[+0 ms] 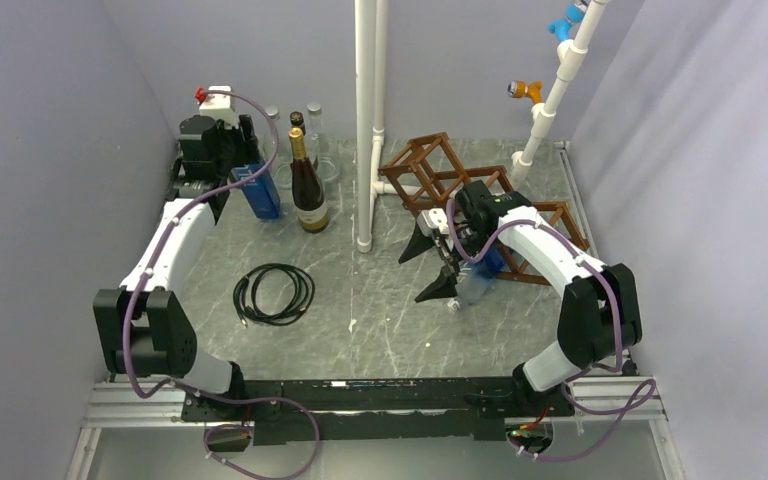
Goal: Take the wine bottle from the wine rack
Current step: Place the wine bottle at the center of the board.
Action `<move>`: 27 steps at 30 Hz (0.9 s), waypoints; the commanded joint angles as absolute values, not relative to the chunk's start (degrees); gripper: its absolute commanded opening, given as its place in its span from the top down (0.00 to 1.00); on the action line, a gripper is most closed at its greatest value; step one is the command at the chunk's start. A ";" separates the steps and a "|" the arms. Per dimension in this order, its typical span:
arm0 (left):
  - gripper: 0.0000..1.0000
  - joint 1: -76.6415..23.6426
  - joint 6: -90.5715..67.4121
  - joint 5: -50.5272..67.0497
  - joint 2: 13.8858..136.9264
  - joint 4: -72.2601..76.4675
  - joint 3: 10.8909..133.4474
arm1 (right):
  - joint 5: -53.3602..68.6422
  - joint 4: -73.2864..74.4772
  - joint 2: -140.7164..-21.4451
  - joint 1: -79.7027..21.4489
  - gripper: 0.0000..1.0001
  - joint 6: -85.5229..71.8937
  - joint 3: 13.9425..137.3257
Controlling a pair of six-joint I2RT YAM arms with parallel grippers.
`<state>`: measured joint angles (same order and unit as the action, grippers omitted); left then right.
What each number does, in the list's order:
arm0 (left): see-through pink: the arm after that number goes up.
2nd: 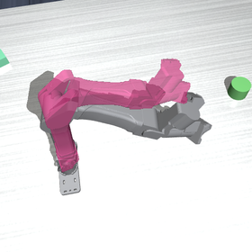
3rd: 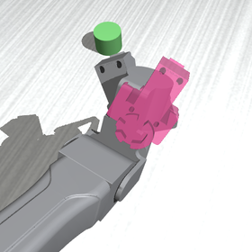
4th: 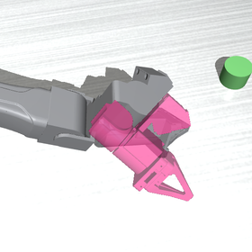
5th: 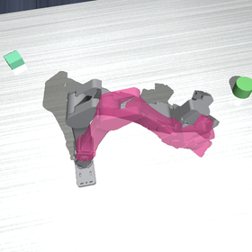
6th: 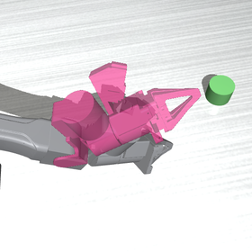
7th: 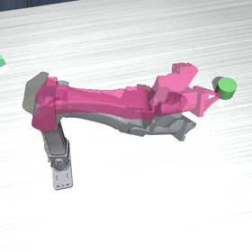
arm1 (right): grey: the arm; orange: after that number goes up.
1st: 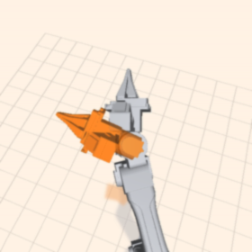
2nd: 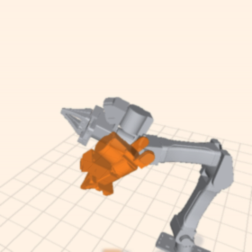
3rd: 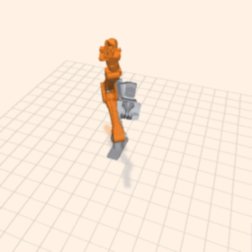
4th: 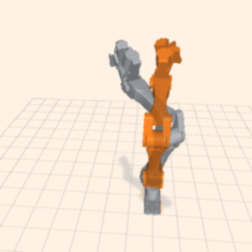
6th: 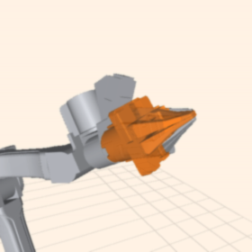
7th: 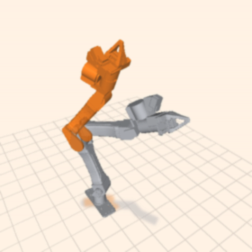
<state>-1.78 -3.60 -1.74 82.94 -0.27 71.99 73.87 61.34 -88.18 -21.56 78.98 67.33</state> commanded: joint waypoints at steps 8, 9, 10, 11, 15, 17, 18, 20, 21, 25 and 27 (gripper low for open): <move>0.95 -1.58 -1.67 3.28 86.13 9.37 80.82 | 74.97 64.03 -89.08 -21.36 0.00 83.30 68.91; 0.92 -1.58 -1.30 3.54 86.33 9.03 80.98 | 74.93 64.11 -89.12 -21.35 0.00 83.44 68.97; 0.88 -1.58 -0.83 3.80 86.53 8.66 81.07 | 74.84 64.32 -89.16 -21.32 0.00 83.68 69.04; 0.85 -1.57 -0.72 4.11 86.75 8.25 81.12 | 74.83 64.68 -89.32 -21.35 0.00 83.93 69.12; 0.71 -1.62 1.74 5.01 87.14 6.79 81.08 | 74.86 66.26 -89.92 -21.36 0.00 85.44 69.60; 0.62 -1.66 2.06 5.38 87.27 6.18 81.12 | 74.87 66.59 -90.09 -21.34 0.00 85.76 69.70; 0.58 -1.67 2.10 5.44 87.27 5.85 81.24 | 74.86 66.54 -90.08 -21.33 0.00 85.78 69.70; 0.52 -1.76 2.11 5.36 87.28 5.38 81.57 | 74.88 66.57 -90.09 -21.36 0.00 85.76 69.70; 0.49 -1.76 2.07 5.19 87.15 5.12 81.78 | 74.86 66.59 -90.09 -21.35 0.00 85.89 69.70; 0.41 -1.75 1.97 5.10 86.50 4.16 83.02 | 74.95 67.00 -90.07 -21.36 0.00 86.32 69.83; 0.38 -1.74 1.73 5.02 86.02 3.79 83.54 | 74.92 67.31 -90.08 -21.31 0.00 86.56 69.87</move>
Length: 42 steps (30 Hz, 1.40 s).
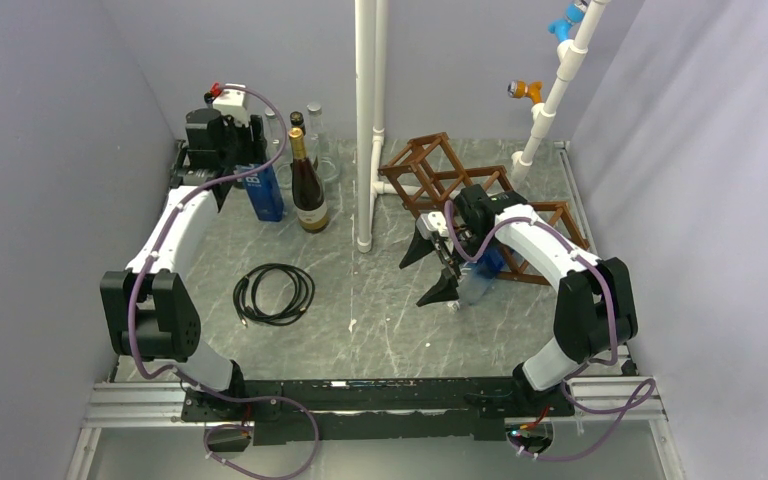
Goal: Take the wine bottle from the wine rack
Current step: Place the wine bottle at the center of the board.
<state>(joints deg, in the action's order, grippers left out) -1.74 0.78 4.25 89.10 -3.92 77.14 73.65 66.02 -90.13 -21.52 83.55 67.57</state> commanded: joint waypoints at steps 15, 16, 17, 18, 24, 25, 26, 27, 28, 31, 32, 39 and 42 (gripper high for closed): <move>0.24 -1.76 -0.75 5.46 81.04 3.16 83.66 | 74.87 68.33 -89.78 -21.36 0.00 87.59 70.14; 0.24 -1.71 -0.71 5.75 80.54 3.12 83.42 | 74.88 68.31 -89.74 -21.27 0.00 87.62 70.14; 0.22 -1.72 -0.70 5.90 79.86 3.21 83.17 | 74.88 68.39 -89.72 -21.23 0.00 87.63 70.14; 0.21 -1.69 -0.70 6.09 79.13 3.39 82.84 | 74.96 68.45 -89.78 -21.25 0.00 87.70 70.14; 0.11 -1.61 -1.46 6.44 73.87 0.35 81.45 | 74.75 69.46 -89.48 -21.10 0.00 88.60 70.46; 0.07 -1.66 -2.15 6.62 72.58 0.12 80.56 | 74.81 69.72 -89.22 -20.95 0.00 88.86 70.55; 0.03 -1.63 -2.81 6.81 71.27 0.09 79.40 | 74.81 70.01 -89.03 -20.81 0.00 89.12 70.64; 0.01 -1.61 -3.46 7.03 69.88 0.09 78.28 | 74.89 70.38 -88.82 -20.69 0.00 89.45 70.66; 0.00 -1.54 -4.21 7.12 68.42 0.09 76.93 | 74.95 70.72 -88.50 -20.57 0.00 89.73 70.73; 0.00 -1.50 -7.13 7.53 63.71 -1.25 73.04 | 74.90 71.44 -87.27 -20.22 0.00 90.53 70.84; 0.00 -1.44 -8.33 7.88 62.20 -1.65 71.76 | 74.70 71.54 -86.88 -20.13 0.00 90.60 70.84; 0.00 -1.34 -15.20 14.16 52.72 -5.49 62.79 | 72.62 67.42 -81.85 -18.85 0.00 86.64 68.82; 0.01 -1.35 -18.10 16.62 48.44 -7.08 59.50 | 70.88 62.37 -77.42 -17.70 0.00 82.01 66.58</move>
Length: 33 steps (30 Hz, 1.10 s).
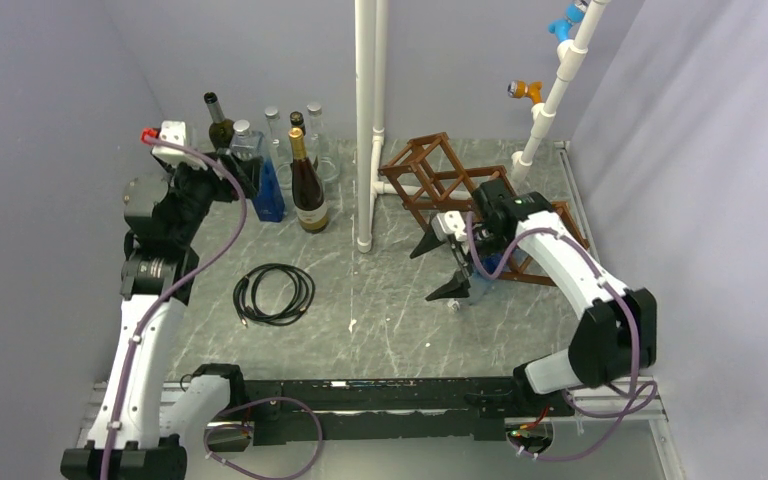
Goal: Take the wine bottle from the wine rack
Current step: Place the wine bottle at the center of the board.
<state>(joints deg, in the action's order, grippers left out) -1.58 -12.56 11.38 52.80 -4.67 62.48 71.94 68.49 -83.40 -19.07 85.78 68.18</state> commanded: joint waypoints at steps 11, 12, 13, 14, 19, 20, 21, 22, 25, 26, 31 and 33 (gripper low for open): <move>0.00 -1.38 -24.40 27.05 37.88 -14.49 49.43 | 72.08 52.20 -64.84 -7.41 0.00 70.48 58.87; 0.00 -1.40 -25.00 27.81 37.06 -14.80 48.43 | 72.94 52.18 -64.28 -6.26 0.00 70.11 58.62; 0.00 -1.41 -25.50 28.54 36.31 -14.85 47.45 | 73.88 52.15 -63.85 -5.11 0.00 69.76 58.29; 0.00 -1.40 -25.90 29.40 35.59 -14.91 46.71 | 74.49 52.12 -63.32 -4.10 0.00 69.52 57.94; 0.00 -1.41 -28.59 33.91 32.89 -14.48 42.91 | 77.20 51.62 -61.29 0.49 0.00 67.92 56.25; 0.00 -1.41 -29.47 35.04 32.46 -14.00 41.97 | 77.70 51.52 -60.91 2.05 0.00 67.51 55.96; 0.01 -1.41 -30.31 36.27 32.07 -13.52 41.06 | 78.42 51.47 -60.64 3.29 0.00 67.05 55.84; 0.00 -1.40 -30.93 37.64 31.79 -12.68 40.04 | 78.94 51.43 -60.44 4.41 0.00 66.58 55.77; 0.00 -1.80 -30.95 41.75 30.91 -11.02 38.48 | 80.39 51.46 -60.09 7.60 0.00 64.93 55.72; 0.01 -2.22 -30.73 42.47 30.59 -10.65 38.23 | 80.72 51.84 -59.96 8.56 0.00 64.99 55.68; 0.01 -9.21 -29.64 39.93 29.70 -8.81 36.62 | 83.29 52.21 -59.68 13.48 0.00 63.95 55.59; 0.01 -13.96 -28.80 36.79 30.34 -8.47 36.48 | 84.54 52.33 -59.81 15.49 0.00 63.11 55.71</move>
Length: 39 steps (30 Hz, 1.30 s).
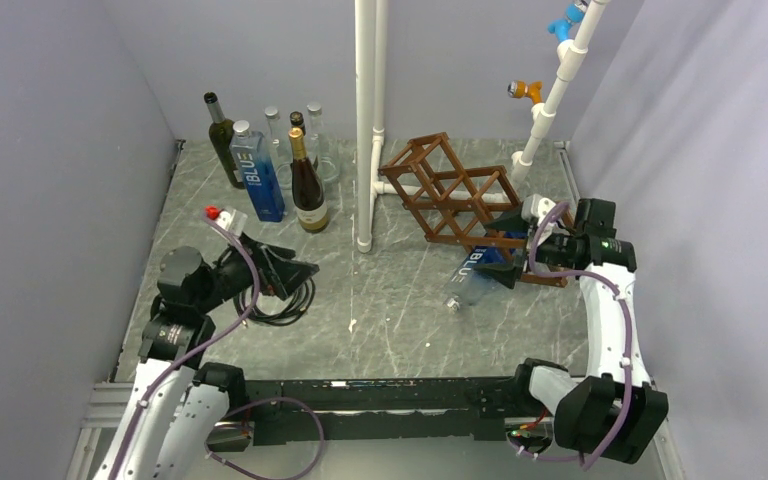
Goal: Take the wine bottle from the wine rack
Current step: Place the wine bottle at the center of the board, then pick up the wine bottle from the wine rack.
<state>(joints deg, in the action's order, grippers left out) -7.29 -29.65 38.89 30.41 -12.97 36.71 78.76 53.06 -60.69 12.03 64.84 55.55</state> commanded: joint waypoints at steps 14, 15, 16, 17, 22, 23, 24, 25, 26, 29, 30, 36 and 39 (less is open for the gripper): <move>0.00 -39.81 -24.83 25.15 44.90 1.90 39.24 | 88.01 49.89 -60.09 21.77 0.00 61.50 53.03; 0.01 -41.36 -24.86 24.25 46.09 2.83 39.35 | 88.06 49.84 -60.07 21.94 0.00 61.52 52.86; 0.01 -42.88 -24.87 23.39 47.49 3.54 39.58 | 88.19 49.77 -60.05 22.14 0.00 61.52 52.71; 0.01 -44.14 -24.75 22.64 48.79 4.32 39.77 | 88.30 49.68 -60.00 22.30 0.00 61.52 52.59; 0.00 -49.50 -25.08 18.80 55.68 9.21 40.55 | 88.81 49.16 -59.72 22.97 0.00 61.32 52.06; 0.01 -49.93 -25.36 18.39 57.06 10.53 40.66 | 88.90 48.68 -59.62 23.09 0.00 61.00 51.85; 0.01 -50.56 -25.78 18.04 58.59 12.17 40.69 | 88.98 48.39 -59.47 23.16 0.00 60.71 51.63; 0.00 -51.27 -26.16 17.69 60.00 14.21 40.69 | 89.03 48.29 -59.41 23.14 0.00 60.65 51.52; 0.01 -51.98 -26.53 17.39 61.81 15.89 40.86 | 89.11 48.19 -59.34 23.27 0.00 60.65 51.43; 0.00 -53.70 -26.73 16.15 67.39 19.51 42.36 | 89.12 48.00 -59.11 23.42 0.00 60.41 51.37; 0.00 -53.98 -26.72 15.74 69.17 20.57 42.89 | 89.12 47.88 -59.05 23.46 0.00 60.34 51.29; 0.00 -54.61 -28.87 16.10 79.83 27.15 45.75 | 88.96 46.91 -58.84 23.64 0.00 59.69 50.73; 0.01 -55.24 -31.11 15.44 83.66 30.40 46.61 | 88.86 46.87 -58.87 23.73 0.00 59.68 50.63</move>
<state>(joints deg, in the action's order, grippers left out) -54.37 -28.10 16.45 80.51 22.02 43.51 86.06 49.04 -59.77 23.31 59.72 50.83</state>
